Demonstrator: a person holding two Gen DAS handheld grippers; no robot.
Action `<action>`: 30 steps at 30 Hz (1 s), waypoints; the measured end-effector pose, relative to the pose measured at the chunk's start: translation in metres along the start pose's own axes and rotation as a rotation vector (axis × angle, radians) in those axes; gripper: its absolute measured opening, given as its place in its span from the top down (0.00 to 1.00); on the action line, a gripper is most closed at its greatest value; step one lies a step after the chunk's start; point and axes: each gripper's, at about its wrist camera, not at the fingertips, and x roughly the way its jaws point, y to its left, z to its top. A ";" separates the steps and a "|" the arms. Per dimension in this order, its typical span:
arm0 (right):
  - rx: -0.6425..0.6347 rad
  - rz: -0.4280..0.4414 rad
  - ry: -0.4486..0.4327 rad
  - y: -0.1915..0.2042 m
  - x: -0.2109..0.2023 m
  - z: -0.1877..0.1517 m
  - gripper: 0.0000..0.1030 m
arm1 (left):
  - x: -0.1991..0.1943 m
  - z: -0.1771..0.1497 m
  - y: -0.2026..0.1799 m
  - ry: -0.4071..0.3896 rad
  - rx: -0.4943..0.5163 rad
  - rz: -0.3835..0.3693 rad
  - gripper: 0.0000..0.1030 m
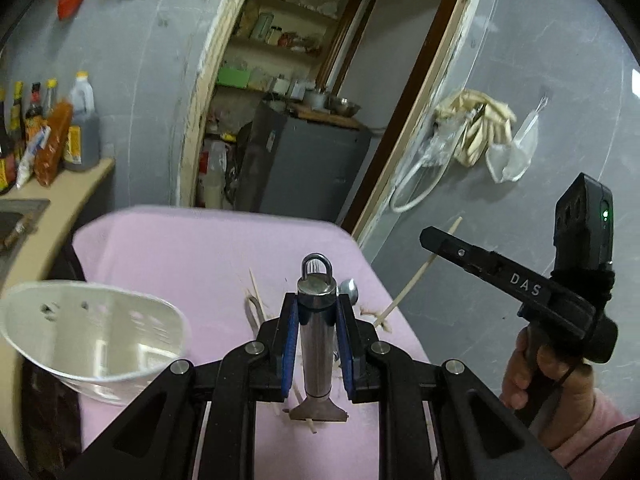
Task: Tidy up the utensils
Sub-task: 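Carry the sharpener rod and chopstick over the white caddy with both tools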
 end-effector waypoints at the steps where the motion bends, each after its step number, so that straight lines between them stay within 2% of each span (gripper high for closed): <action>1: -0.016 0.005 -0.016 0.011 -0.005 0.006 0.96 | -0.009 0.005 0.004 -0.007 0.001 -0.001 0.83; 8: -0.089 0.071 -0.100 0.084 -0.021 0.037 0.96 | -0.076 0.046 0.037 -0.077 -0.017 -0.005 0.83; 12: -0.155 0.107 -0.129 0.124 -0.017 0.045 0.96 | -0.110 0.066 0.061 -0.136 -0.030 0.043 0.83; 17: -0.187 0.165 -0.110 0.158 0.006 0.037 0.96 | -0.137 0.080 0.095 -0.191 -0.067 0.111 0.83; 22: -0.229 0.173 -0.068 0.177 0.035 0.015 0.96 | -0.145 0.081 0.118 -0.229 -0.080 0.186 0.83; 26: -0.262 0.157 -0.035 0.183 0.053 0.000 0.96 | -0.137 0.077 0.134 -0.228 -0.059 0.267 0.83; 30: -0.273 0.149 0.004 0.183 0.067 -0.012 0.96 | -0.126 0.071 0.148 -0.202 -0.075 0.279 0.83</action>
